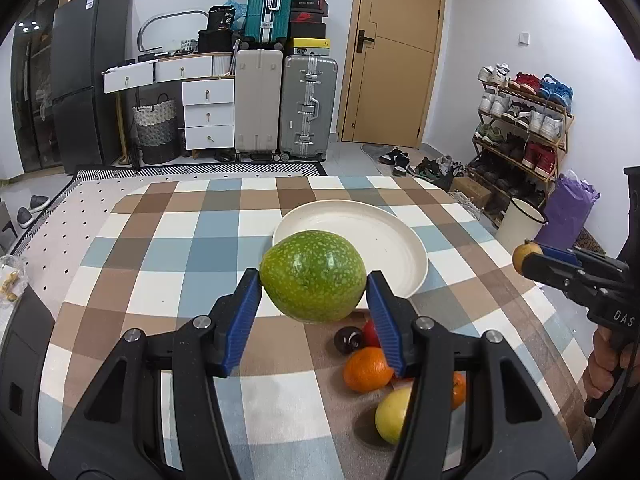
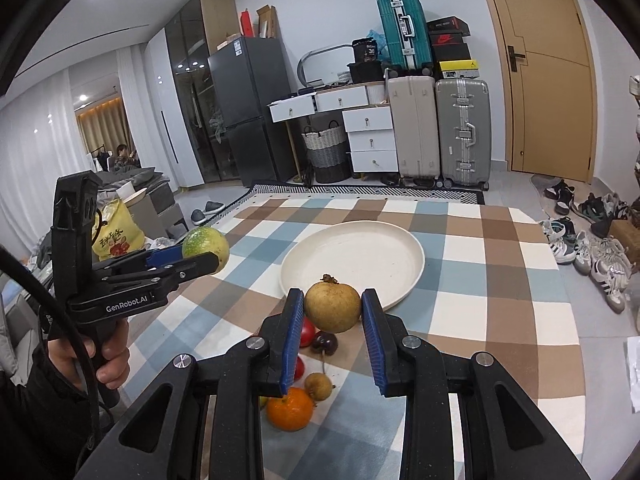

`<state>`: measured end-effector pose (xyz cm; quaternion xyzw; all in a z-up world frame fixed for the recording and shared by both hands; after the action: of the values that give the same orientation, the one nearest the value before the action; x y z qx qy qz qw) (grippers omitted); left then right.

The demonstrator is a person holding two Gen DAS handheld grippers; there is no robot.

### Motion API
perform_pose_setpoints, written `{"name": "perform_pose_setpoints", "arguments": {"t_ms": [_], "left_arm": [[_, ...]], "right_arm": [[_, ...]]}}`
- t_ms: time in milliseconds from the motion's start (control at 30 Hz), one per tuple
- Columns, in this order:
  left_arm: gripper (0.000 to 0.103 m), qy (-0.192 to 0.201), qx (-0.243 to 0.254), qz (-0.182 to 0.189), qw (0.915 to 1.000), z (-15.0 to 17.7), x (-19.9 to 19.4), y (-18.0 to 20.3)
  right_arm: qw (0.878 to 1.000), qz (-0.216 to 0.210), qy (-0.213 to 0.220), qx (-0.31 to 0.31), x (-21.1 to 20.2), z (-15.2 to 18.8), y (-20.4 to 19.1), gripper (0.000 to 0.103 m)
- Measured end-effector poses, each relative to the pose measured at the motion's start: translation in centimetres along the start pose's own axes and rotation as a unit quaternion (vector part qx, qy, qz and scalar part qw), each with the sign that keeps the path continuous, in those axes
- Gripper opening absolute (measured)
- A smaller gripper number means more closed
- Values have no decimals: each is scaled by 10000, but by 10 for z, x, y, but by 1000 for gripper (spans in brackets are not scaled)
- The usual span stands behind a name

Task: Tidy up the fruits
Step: 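Lift and carry the green citrus and brown pear over the white plate with both tools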

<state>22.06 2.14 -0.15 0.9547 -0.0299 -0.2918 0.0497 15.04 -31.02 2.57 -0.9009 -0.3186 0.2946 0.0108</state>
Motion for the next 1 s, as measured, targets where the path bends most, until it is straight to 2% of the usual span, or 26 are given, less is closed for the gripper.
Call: {"name": "perform_pose_setpoints", "arguments": {"t_ms": [400, 1000], "left_arm": [[52, -53, -224, -114, 9997, -9, 36, -20], [52, -194, -169, -155, 9995, -24, 85, -22]], "right_arm": [[9996, 53, -270, 76, 37, 4, 8, 30], [9976, 281, -588, 220, 100, -4, 30, 30]]}}
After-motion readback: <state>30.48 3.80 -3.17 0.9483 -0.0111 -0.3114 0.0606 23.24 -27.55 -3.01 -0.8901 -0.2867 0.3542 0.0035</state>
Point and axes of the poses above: each gripper's, at about its wrist camera, not at the fingertips, and x roughly the way its jaws point, y to its right, z to its underside, the point moved 10 cm from there along x, roughly the way its jaws point
